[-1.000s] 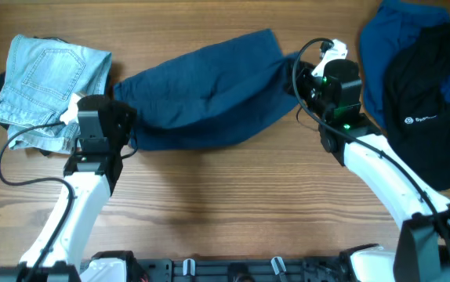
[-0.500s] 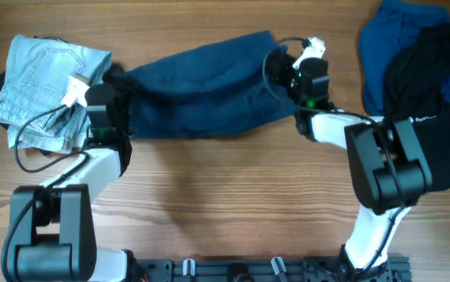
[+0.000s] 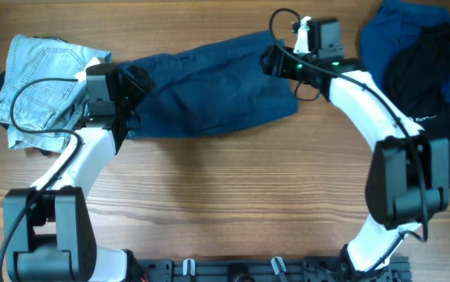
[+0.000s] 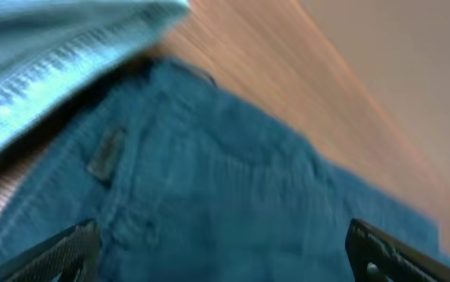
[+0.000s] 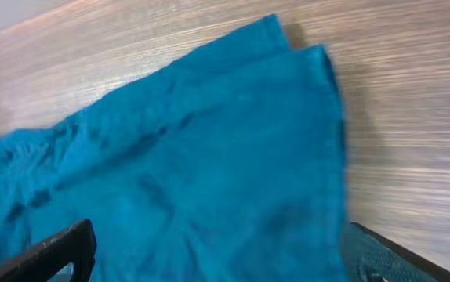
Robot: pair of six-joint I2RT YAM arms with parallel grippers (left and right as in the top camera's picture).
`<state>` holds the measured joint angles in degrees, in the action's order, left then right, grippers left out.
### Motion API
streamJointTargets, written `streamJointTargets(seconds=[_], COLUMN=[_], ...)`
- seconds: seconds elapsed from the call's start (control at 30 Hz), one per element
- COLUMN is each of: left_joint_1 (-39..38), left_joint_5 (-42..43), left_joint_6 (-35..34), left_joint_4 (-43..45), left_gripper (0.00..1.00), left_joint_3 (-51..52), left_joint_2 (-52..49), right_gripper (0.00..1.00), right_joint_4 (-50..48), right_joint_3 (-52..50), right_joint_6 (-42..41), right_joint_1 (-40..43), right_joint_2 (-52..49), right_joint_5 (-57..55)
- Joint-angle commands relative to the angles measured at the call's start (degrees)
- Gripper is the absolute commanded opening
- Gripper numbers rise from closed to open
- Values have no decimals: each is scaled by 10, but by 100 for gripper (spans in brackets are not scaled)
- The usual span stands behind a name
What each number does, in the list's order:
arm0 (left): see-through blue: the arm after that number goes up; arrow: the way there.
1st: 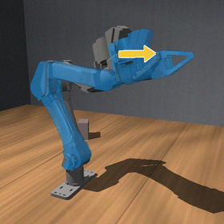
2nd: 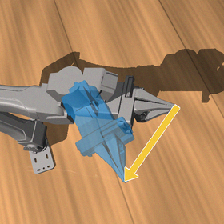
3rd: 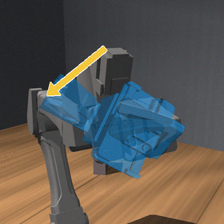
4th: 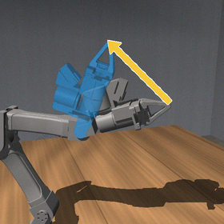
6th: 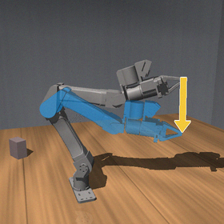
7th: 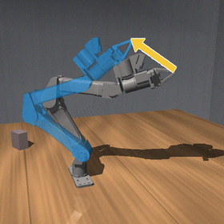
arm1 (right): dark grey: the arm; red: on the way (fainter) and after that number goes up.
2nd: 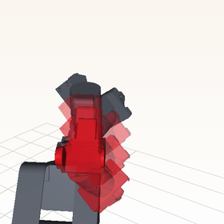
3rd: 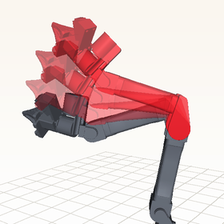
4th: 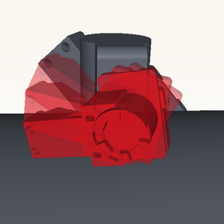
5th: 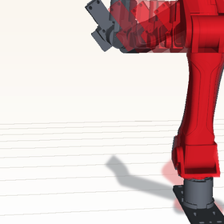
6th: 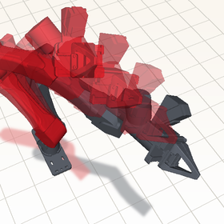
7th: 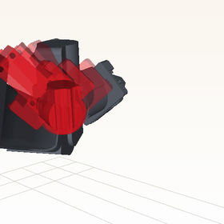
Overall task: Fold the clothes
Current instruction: 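Lift the hems with both grippers and fold them up onto the waistband, then grasp the folded shorts' ends with both grippers and fold inward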
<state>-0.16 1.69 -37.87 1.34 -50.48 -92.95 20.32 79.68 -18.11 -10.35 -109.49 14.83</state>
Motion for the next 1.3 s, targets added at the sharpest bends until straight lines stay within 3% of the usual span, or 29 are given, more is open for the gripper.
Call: streamJointTargets(seconds=[0.0, 0.03, 0.1, 0.13, 0.2, 0.23, 0.33, 0.47, 0.63, 0.9, 1.27], left_joint_1=[0, 0, 0, 1, 10, 20, 42, 45, 45, 45, 45], left_joint_5=[83, 83, 83, 83, 83, 83, 83, 64, 64, 64, 64], left_joint_6=[79, 79, 79, 79, 79, 79, 134, 150, 150, 152, 149], left_joint_4=[-52, -65, -87, -92, -101, -126, -222, -320, -325, -358, -362], left_gripper=[100, 100, 99, 99, 96, 91, 89, 93, 99, 99, 99], left_joint_3=[-8, -8, -8, -8, -11, -22, -92, -178, -185, -185, -184], left_joint_2=[14, 14, 15, 15, 15, 15, 14, 14, 14, 13, -69], right_gripper=[100, 99, 98, 86, 38, 6, 4, 4, 4, 4, 4], right_joint_4=[35, 44, 42, 41, 40, 33, -10, -43, -46, -7, 66], right_joint_3=[7, 7, 7, 7, 6, 6, 6, 6, 6, 6, 6], right_joint_6=[133, 169, 163, 164, 164, 164, 163, 121, 121, 78, 46], right_joint_1=[9, 8, 8, 8, 8, 8, 8, -2, -29, -33, 37], right_joint_2=[18, 18, 17, 14, 0, -9, -28, -76, -127, -167, -167], right_joint_5=[67, 104, 105, 104, 96, 96, 80, 56, -19, -138, -65])
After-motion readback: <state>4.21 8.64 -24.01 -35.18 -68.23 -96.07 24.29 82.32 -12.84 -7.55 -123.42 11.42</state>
